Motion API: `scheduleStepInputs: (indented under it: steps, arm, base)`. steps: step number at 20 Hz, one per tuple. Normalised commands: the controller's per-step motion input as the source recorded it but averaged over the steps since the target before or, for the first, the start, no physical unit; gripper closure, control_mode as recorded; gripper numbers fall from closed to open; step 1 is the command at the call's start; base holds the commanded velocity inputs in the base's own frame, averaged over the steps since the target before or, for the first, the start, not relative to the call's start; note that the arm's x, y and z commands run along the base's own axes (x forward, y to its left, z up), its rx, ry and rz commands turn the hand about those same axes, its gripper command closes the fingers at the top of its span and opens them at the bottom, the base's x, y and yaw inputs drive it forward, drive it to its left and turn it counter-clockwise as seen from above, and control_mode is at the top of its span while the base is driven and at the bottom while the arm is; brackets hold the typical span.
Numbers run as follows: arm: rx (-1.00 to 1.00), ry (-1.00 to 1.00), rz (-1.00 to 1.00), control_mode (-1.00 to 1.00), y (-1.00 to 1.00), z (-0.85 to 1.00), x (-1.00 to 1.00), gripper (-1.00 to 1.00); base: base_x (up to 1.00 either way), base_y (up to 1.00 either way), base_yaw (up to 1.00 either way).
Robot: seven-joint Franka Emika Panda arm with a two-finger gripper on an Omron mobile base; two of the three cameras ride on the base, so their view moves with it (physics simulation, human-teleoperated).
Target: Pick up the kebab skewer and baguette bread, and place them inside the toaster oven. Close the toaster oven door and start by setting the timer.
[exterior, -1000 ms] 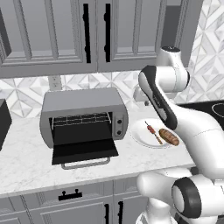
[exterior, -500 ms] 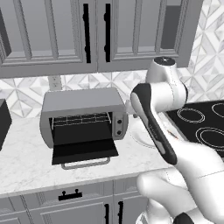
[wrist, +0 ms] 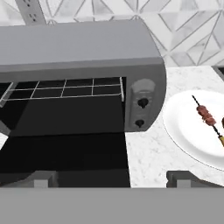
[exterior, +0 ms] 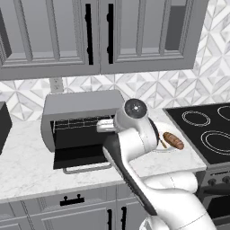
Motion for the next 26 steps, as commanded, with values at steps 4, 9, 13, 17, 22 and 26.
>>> scheduleStepInputs:
  steps: [4,9,13,17,22,26]
  arm:
    - [0.06,-0.25,-0.07,-1.0,1.0,-0.37,0.47,-1.0]
    - [0.01,-0.04,-0.1,-1.0,0.6,-0.11,0.61,-1.0]
    - [0.0,0.07,0.0,-1.0,0.02,-0.01,0.23,-1.0]
    - [0.0,0.0,0.01,-1.0,0.22,-0.33,0.86,-1.0]
    - [0.0,0.0,0.01,-1.0,0.21,-0.57,0.76,-1.0]
    - [0.0,-0.01,0.02,-1.0,0.04,-0.68,0.53,-1.0]
  base:
    - [0.0,0.0,0.0]
    - [0.0,0.0,0.0]
    - [0.0,0.0,0.0]
    - [0.0,0.0,0.0]
    - [0.0,0.0,0.0]
    - [0.0,0.0,0.0]
